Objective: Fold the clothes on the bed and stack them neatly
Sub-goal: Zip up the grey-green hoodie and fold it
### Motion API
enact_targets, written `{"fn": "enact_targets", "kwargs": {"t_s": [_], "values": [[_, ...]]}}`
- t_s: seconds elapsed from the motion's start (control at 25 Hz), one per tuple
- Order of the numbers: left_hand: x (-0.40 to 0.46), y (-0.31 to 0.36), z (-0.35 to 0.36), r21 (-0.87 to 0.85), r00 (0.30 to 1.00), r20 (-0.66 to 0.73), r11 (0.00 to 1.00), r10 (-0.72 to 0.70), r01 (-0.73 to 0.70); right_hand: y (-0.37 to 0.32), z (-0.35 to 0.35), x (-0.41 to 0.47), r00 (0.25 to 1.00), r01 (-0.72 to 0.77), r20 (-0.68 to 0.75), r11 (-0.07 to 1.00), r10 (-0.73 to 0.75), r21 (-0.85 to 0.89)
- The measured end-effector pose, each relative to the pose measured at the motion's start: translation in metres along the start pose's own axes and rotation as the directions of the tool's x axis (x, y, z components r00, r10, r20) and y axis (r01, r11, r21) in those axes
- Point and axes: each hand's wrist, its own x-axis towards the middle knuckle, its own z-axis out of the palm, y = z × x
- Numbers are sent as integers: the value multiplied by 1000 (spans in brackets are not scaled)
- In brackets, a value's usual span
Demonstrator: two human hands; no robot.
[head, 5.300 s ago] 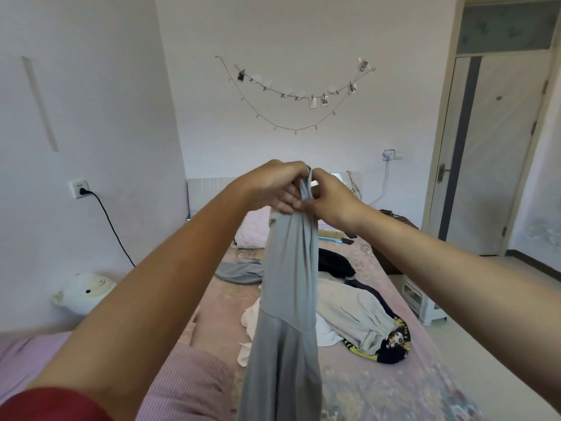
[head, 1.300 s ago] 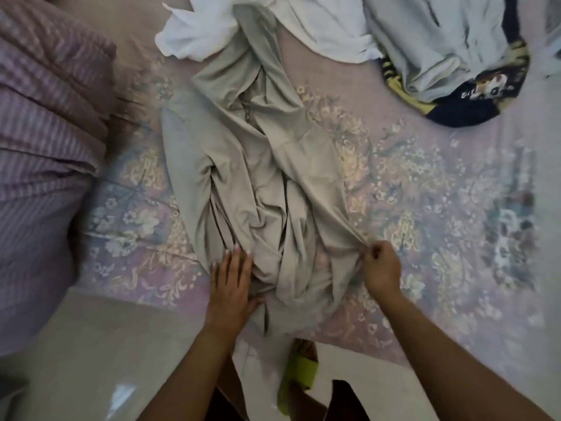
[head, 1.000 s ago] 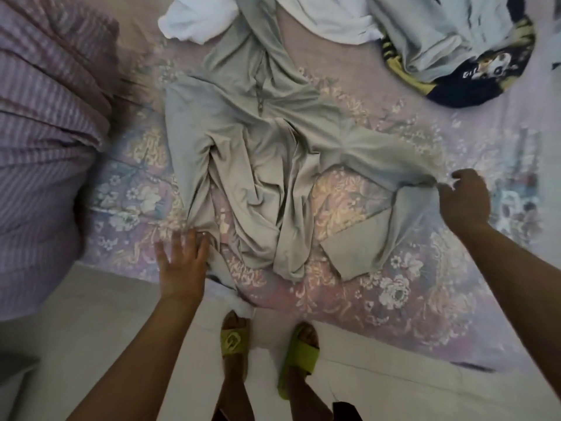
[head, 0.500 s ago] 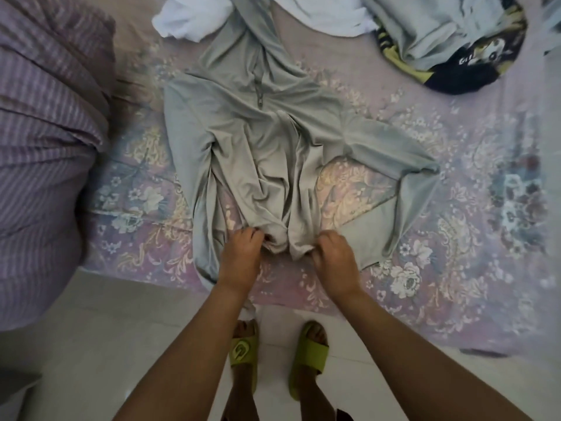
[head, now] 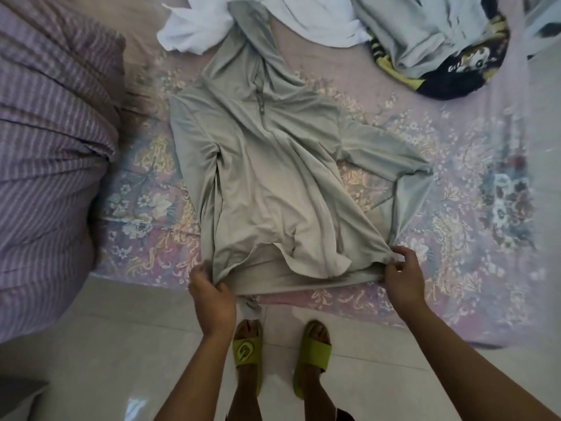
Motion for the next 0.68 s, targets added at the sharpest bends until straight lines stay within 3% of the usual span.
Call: {"fn": "enact_targets", "kwargs": {"t_s": [0.04,0.08,0.16,0.2,0.24,0.28,0.32,0.36,0.4,0.44,0.48,0.56,0.68], "values": [[5,-4,-2,214,983,-5,961,182,-176,1,-1,2,995,97,34,985,-93,-146],[9,-7,-3,378,924,27,852,382,-363,0,-2,2,974,227,85,923,-211,-309],[9,-3,-3,520,644,156,493,749,-698,0,1,0,857,499,227,632,-463,-593],[8,5,-3,510,491,216,331,844,-794,1,3,-2,786,582,287,499,-548,-642],[12,14,-4,477,370,265,212,891,-853,-2,3,-1,738,630,325,431,-592,-646],[16,20,-4,449,292,294,138,910,-883,-8,3,3,724,652,348,427,-596,-626],[20,24,-7,430,299,285,157,911,-889,-13,3,8,736,650,355,456,-576,-608],[22,24,-12,412,401,225,287,888,-865,-16,1,16,777,617,346,523,-527,-588],[23,20,-19,365,591,92,525,801,-769,-15,-3,22,819,566,303,600,-487,-566],[20,13,-27,268,781,-30,758,624,-595,-14,-10,26,844,527,241,656,-479,-540],[14,7,-34,148,897,-103,899,429,-413,-13,-17,26,853,511,198,692,-483,-510],[3,-12,-43,36,973,-114,980,199,-197,-8,-29,12,796,593,247,633,-552,-498],[-3,-35,-54,49,992,-32,992,121,-119,5,-36,1,726,679,344,540,-596,-497]]}}
